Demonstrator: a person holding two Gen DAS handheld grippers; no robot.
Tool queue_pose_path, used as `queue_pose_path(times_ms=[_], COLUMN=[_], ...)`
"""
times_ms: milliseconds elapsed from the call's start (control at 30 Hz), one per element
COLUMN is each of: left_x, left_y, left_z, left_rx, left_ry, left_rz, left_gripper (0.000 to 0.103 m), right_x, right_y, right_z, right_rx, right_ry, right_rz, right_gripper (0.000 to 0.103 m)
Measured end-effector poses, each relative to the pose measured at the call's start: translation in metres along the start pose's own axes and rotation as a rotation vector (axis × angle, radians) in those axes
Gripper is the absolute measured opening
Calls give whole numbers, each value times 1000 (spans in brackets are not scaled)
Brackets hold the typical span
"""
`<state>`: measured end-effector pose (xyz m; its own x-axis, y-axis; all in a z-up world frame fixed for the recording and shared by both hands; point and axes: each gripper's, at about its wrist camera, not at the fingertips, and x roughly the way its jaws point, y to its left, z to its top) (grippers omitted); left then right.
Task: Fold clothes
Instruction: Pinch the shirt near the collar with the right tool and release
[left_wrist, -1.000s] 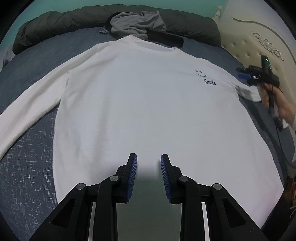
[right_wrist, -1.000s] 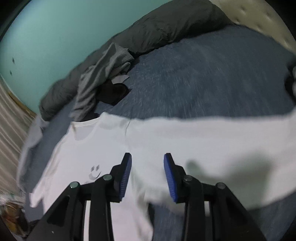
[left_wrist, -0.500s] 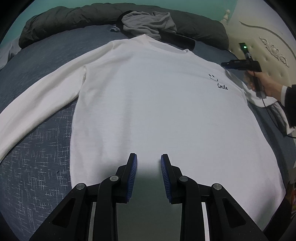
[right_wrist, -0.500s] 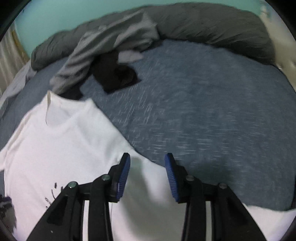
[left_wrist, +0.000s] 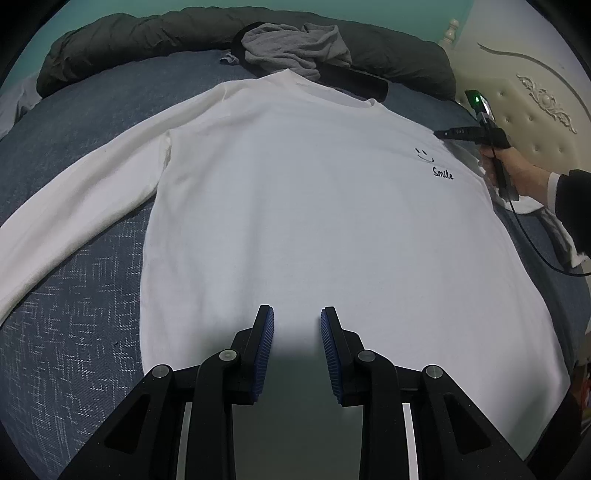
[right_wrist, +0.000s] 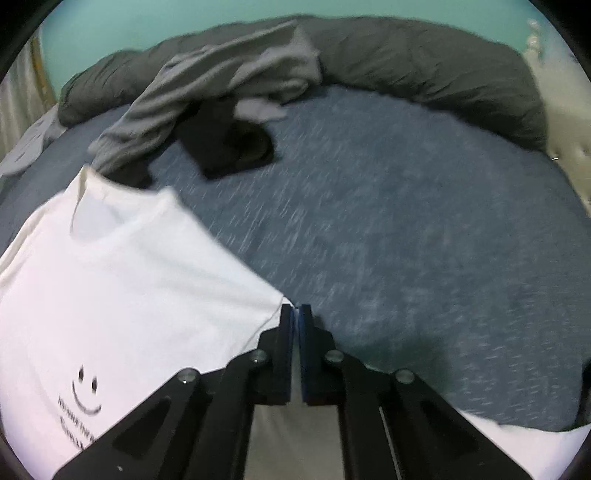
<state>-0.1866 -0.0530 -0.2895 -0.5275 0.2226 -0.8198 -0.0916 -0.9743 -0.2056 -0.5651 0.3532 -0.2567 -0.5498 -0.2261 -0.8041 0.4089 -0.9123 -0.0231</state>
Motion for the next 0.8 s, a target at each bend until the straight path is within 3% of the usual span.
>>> queue_pose_path(times_ms=[233,533,667,800], left_x=[-1,-5,-9,-14], left_y=[2,10,19,28], left_z=[0,0,0,0], left_rx=[-5,-31,-72,-120], left_ry=[-3,-10,-21,-34], left_rz=[1,4,-1,-9], left_gripper=[29,29,29,29], right_x=[18,-20,-70,-110], right_y=[2,-23,-16,12], right_z=[-1,-13,-33,-66], right_rx=[28,187,238,277], right_ry=[66,7,-70,-113], right_rz=[-68,-154,-112,-3], right_gripper=[3,9,9,15])
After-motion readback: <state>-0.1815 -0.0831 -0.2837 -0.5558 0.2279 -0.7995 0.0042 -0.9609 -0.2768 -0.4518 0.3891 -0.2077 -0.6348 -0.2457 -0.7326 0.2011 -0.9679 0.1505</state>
